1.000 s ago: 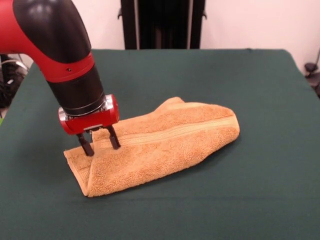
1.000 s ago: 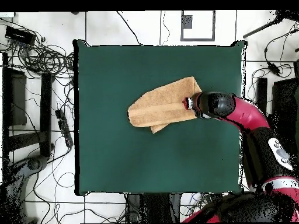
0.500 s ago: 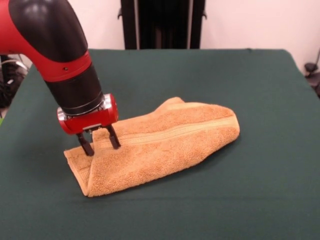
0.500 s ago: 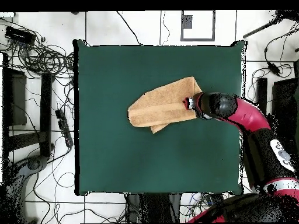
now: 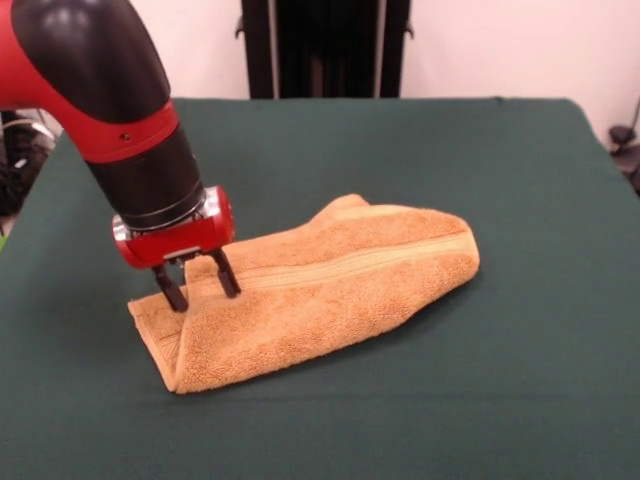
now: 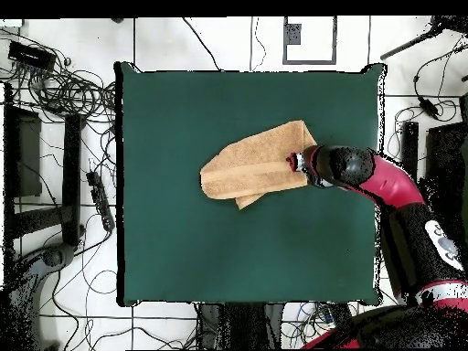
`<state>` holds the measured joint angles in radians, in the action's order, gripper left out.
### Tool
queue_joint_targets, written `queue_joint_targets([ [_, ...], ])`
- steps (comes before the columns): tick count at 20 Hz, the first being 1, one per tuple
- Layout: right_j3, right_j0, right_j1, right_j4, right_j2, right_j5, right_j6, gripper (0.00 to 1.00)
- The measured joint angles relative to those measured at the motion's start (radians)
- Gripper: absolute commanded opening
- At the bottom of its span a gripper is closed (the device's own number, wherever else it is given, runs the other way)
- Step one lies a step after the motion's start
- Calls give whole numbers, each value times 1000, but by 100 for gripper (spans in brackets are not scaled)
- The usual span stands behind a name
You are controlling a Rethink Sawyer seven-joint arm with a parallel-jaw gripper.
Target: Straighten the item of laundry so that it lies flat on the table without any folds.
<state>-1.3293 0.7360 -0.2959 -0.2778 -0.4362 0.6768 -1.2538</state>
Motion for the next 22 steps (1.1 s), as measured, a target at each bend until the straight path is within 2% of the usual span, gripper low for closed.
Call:
queue_joint_targets([
  [22, -39, 68, 35, 167, -37, -1, 0, 100],
])
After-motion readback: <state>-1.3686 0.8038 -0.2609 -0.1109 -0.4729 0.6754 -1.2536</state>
